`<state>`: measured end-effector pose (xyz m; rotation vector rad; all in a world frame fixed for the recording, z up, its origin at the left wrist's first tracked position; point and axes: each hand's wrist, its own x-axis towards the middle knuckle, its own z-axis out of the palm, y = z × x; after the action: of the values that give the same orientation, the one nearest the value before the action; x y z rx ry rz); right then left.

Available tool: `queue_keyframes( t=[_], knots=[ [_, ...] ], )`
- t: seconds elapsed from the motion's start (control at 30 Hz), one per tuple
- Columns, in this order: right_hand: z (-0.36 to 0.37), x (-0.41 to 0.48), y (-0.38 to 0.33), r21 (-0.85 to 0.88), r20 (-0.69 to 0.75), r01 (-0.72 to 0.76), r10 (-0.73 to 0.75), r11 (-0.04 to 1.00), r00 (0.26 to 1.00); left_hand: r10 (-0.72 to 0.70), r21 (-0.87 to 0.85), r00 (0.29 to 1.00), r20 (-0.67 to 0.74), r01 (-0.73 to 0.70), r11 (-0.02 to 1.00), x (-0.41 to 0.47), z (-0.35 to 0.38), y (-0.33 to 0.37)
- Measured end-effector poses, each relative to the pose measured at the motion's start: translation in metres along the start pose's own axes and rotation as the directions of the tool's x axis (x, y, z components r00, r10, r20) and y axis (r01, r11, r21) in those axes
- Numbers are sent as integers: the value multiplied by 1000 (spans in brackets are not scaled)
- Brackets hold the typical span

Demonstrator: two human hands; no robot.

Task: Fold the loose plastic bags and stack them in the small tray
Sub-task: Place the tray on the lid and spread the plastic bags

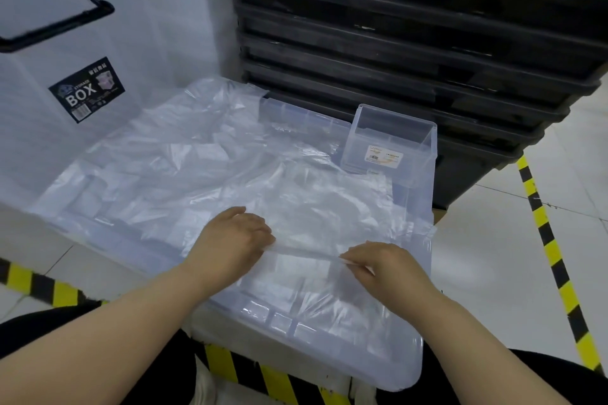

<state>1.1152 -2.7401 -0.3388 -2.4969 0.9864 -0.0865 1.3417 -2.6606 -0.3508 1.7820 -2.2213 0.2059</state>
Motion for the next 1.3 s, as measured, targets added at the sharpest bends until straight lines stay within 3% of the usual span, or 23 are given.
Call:
queue_keyframes(
  t=[0.1, 0.17, 0.2, 0.23, 0.3, 0.4, 0.47, 0.53, 0.6, 0.63, 0.7, 0.77, 0.8, 0.9, 1.0, 1.13, 1.3],
  knots=[
    [-14, -4, 9, 2, 73, -143, 143, 990, 987, -73, -43, 997, -4, 73, 996, -2, -11, -16],
    [-20, -5, 15, 17, 123, -221, 217, 975, 968, -211, -138, 965, 156, 233, 963, -5, -26, -20],
    [-22, -5, 18, 32, 154, -255, 247, 966, 957, -297, -188, 906, 302, 362, 913, -5, -34, -21],
    [-23, -4, 20, 61, 174, -290, 276, 955, 945, -347, -295, 815, 464, 511, 807, -7, -40, -22],
    [-23, 1, 23, 149, 178, -365, 338, 919, 924, -385, -457, 680, 624, 717, 526, -8, -49, -30],
    [-18, 11, 29, 271, 114, -454, 440, 849, 891, -502, -562, 613, 610, 782, 270, -3, -48, -39],
    [-13, 17, 30, 253, 53, -473, 476, 844, 878, -669, -599, 556, 492, 775, 204, 3, -40, -40],
    [-7, 22, 29, 235, 15, -493, 504, 838, 864, -812, -583, 490, 317, 776, 241, 12, -32, -38],
    [-3, 27, 27, 206, 6, -513, 523, 833, 852, -873, -464, 477, 104, 799, 382, 19, -25, -33],
    [-3, 30, 25, 176, 3, -518, 526, 837, 851, -841, -375, 542, -14, 776, 507, 21, -20, -31],
    [-1, 33, 22, 98, -4, -512, 515, 853, 857, -612, -272, 773, -168, 560, 783, 26, -12, -21],
    [-1, 36, 19, 18, -18, -509, 510, 860, 860, -344, -204, 924, -167, 309, 929, 30, 0, -10],
    [-2, 37, 18, -16, -23, -511, 510, 860, 860, -242, -169, 964, -109, 222, 960, 33, 6, -4],
    [-2, 39, 17, -85, -27, -497, 497, 864, 868, -157, -171, 971, 180, 188, 967, 43, 19, 4],
    [0, 38, 18, -91, -29, -483, 483, 871, 875, -192, -124, 886, 422, 266, 956, 57, 29, -8],
    [0, 38, 21, -82, -38, -476, 475, 876, 879, -184, -107, 875, 448, 256, 961, 66, 30, -17],
    [3, 41, 23, -97, -53, -473, 470, 876, 881, -312, -117, 878, 363, 375, 919, 67, 15, -37]
  ],
)
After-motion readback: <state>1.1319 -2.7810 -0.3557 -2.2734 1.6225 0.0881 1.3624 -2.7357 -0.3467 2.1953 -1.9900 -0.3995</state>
